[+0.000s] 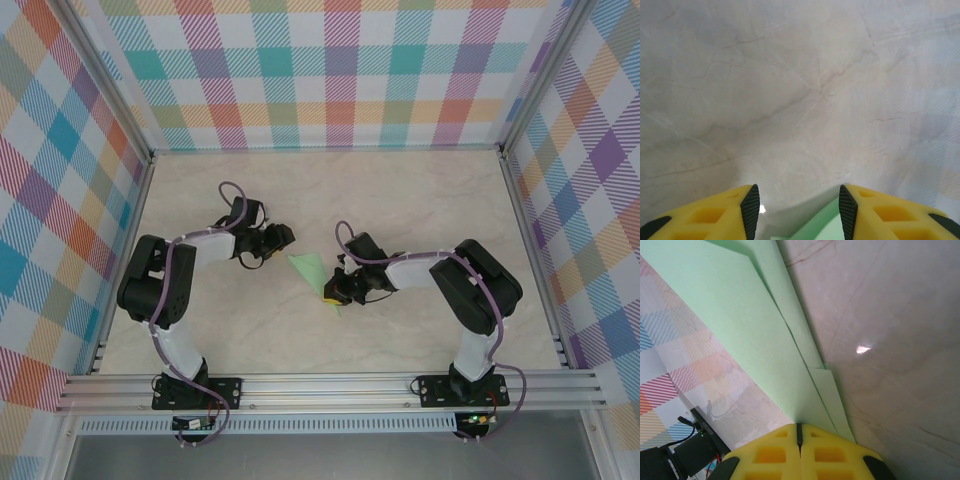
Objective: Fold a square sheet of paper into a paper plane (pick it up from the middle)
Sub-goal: Fold the wing for the fifth time at the center of the table.
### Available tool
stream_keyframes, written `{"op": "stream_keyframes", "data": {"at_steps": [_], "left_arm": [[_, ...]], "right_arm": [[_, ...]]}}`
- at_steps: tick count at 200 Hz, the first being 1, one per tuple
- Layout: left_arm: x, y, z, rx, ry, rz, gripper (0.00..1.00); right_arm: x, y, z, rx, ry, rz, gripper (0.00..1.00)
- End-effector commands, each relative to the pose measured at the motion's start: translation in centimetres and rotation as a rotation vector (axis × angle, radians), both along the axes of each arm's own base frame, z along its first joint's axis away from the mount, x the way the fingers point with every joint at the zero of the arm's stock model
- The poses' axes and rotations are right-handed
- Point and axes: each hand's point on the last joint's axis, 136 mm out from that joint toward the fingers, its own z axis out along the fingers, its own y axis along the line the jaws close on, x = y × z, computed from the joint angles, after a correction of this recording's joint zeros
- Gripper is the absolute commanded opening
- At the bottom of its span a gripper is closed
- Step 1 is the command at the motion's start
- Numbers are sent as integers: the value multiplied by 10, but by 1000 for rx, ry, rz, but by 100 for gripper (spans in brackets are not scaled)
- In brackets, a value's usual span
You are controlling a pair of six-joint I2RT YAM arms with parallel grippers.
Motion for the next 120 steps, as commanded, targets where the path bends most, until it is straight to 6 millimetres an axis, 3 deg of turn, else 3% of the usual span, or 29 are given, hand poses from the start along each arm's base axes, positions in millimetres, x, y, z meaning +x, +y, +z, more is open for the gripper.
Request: {"op": "stream_keyframes", "data": {"at_steps": [1, 24, 50, 120], "left_arm": [[2, 0, 45, -22, -73, -11, 48], [-11, -7, 66, -58, -95, -13, 49], [-34, -35, 73, -95, -94, -84, 49], [-66, -87, 29, -123, 2, -161, 48]], "right_arm": [[-30, -40, -46, -219, 157, -43, 0], [-27, -39, -46, -219, 150, -49, 0], [-27, -39, -46, -223, 150, -55, 0], [-23, -39, -43, -228, 133, -67, 0]]}}
